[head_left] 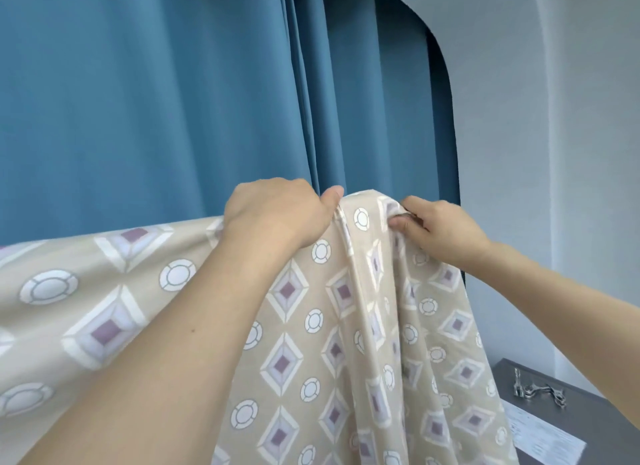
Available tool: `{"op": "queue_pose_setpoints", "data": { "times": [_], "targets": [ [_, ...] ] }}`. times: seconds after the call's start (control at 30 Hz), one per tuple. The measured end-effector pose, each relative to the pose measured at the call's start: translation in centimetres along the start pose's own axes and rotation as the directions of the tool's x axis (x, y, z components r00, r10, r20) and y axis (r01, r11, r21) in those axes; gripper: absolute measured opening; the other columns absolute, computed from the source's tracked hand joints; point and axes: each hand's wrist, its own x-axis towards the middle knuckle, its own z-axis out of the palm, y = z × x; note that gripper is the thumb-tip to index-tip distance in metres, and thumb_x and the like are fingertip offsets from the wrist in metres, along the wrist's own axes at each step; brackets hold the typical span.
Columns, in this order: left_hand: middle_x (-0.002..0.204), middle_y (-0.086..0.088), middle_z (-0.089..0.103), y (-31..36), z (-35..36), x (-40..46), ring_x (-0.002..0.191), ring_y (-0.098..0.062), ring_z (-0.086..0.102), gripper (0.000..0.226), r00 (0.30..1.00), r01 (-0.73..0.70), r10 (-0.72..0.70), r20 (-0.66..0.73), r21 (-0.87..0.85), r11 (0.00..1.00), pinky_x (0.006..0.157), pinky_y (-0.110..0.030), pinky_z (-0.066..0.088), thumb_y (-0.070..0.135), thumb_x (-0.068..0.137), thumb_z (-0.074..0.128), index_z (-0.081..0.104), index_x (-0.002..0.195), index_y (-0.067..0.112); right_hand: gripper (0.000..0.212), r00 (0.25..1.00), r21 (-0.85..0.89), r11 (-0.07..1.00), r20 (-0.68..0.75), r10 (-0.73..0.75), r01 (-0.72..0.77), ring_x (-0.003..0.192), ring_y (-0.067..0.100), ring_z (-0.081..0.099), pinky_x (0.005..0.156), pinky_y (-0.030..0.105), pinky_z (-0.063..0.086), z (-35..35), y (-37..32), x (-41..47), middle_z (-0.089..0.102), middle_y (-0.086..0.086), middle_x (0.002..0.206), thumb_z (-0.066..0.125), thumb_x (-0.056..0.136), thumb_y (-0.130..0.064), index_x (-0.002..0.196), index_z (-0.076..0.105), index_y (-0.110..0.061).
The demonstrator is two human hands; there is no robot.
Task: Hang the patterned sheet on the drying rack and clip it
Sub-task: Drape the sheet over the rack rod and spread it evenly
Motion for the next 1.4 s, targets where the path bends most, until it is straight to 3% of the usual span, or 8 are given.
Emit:
{"op": "queue_pose_setpoints", "data": {
  "times": [0.17, 0.33, 0.57, 0.73, 1.0, 1.2, 1.3, 1.4],
  "targets": [
    [0.079, 0.006, 0.056, -1.5, 0.1, -0.5, 0.081, -0.024, 0.054, 0.072, 0.999, -0.003, 0.002, 0.037, 0.018, 1.000, 0.061, -0.033, 0.033, 0.082, 0.083, 0.015, 0.060, 0.080, 0.026, 0.044, 0.932, -0.271, 0.929, -0.189, -0.310, 0.253, 0.057, 0.024, 0.040, 0.047, 0.033, 0.038, -0.5, 0.2, 2.3, 0.040, -0.002, 0.062, 0.039, 0.100, -0.043, 0.065, 0.040, -0.015],
    [0.076, 0.005, 0.055, -0.6, -0.1, -0.6, 0.076, -0.023, 0.053, 0.066, 1.000, -0.021, 0.021, 0.013, 0.040, 0.999, 0.059, -0.031, 0.034, 0.081, 0.083, 0.023, 0.060, 0.083, 0.026, 0.045, 0.973, -0.388, 0.922, -0.214, -0.088, -0.002, 0.065, 0.030, 0.047, 0.058, 0.033, 0.031, -0.8, -2.0, 5.8, 0.048, 0.005, 0.073, 0.033, 0.102, -0.044, 0.079, 0.055, -0.012],
    [0.077, 0.003, 0.053, -0.3, 0.4, 0.2, 0.080, -0.026, 0.051, 0.069, 0.999, 0.018, -0.019, 0.037, 0.035, 0.999, 0.059, -0.033, 0.031, 0.072, 0.091, 0.010, 0.061, 0.090, 0.025, 0.034, 0.909, 0.045, 0.911, 0.105, 0.403, -0.409, 0.075, 0.030, 0.050, 0.057, 0.029, 0.034, 0.3, -4.8, 9.9, 0.054, 0.009, 0.076, 0.042, 0.098, -0.030, 0.073, 0.050, -0.008],
    [0.093, -0.001, 0.059, -1.8, 0.5, 0.2, 0.086, -0.027, 0.049, 0.063, 0.997, 0.071, -0.070, 0.037, -0.015, 0.997, 0.071, -0.036, 0.034, 0.058, 0.098, 0.007, 0.058, 0.093, 0.022, 0.028, 0.740, 0.408, 0.656, 0.567, 0.362, -0.634, 0.073, 0.024, 0.068, 0.064, 0.028, 0.053, 0.1, -5.0, 6.6, 0.072, 0.005, 0.085, 0.049, 0.095, -0.033, 0.088, 0.066, -0.012],
    [0.080, -0.004, 0.051, -1.0, -1.1, 1.6, 0.080, -0.026, 0.050, 0.032, 0.970, 0.180, -0.143, 0.195, -0.186, 0.966, 0.077, -0.036, 0.041, 0.027, 0.100, 0.034, 0.041, 0.070, 0.018, 0.037, 0.804, 0.530, 0.614, 0.476, 0.356, -0.585, 0.091, 0.016, 0.067, 0.083, 0.032, 0.053, 0.4, -3.9, 4.2, 0.071, -0.004, 0.102, 0.032, 0.099, -0.044, 0.099, 0.066, -0.030],
    [0.077, -0.003, 0.041, 0.9, -1.0, 2.2, 0.080, -0.029, 0.042, 0.014, 0.964, 0.156, -0.199, -0.174, -0.234, 0.960, 0.069, -0.035, 0.033, 0.004, 0.087, 0.046, 0.043, 0.079, 0.016, 0.060, 0.813, 0.607, 0.571, 0.544, 0.208, -0.553, 0.095, 0.013, 0.069, 0.091, 0.033, 0.050, -0.7, -2.8, 3.0, 0.072, -0.006, 0.104, 0.039, 0.085, -0.075, 0.109, 0.062, -0.025],
    [0.074, -0.002, 0.042, 0.5, -0.5, 2.8, 0.077, -0.029, 0.044, 0.011, 0.962, 0.204, -0.247, -0.115, -0.296, 0.933, 0.067, -0.035, 0.034, 0.008, 0.089, 0.045, 0.044, 0.078, 0.011, 0.043, 0.855, 0.697, 0.520, 0.500, 0.140, -0.493, 0.087, 0.020, 0.067, 0.084, 0.044, 0.053, -0.4, -1.1, 1.4, 0.069, 0.003, 0.099, 0.068, 0.083, -0.050, 0.103, 0.044, -0.020],
    [0.069, -0.004, 0.047, 0.2, -0.2, 3.3, 0.063, -0.025, 0.043, 0.017, 0.974, 0.225, -0.214, 0.070, -0.330, 0.917, 0.058, -0.031, 0.031, 0.008, 0.086, 0.043, 0.044, 0.069, 0.010, 0.027, 0.934, 0.761, 0.547, 0.328, 0.143, -0.350, 0.080, 0.027, 0.066, 0.080, 0.051, 0.053, 0.6, -0.7, 0.2, 0.069, 0.020, 0.093, 0.066, 0.089, -0.029, 0.094, 0.044, -0.015]
  ]
}}
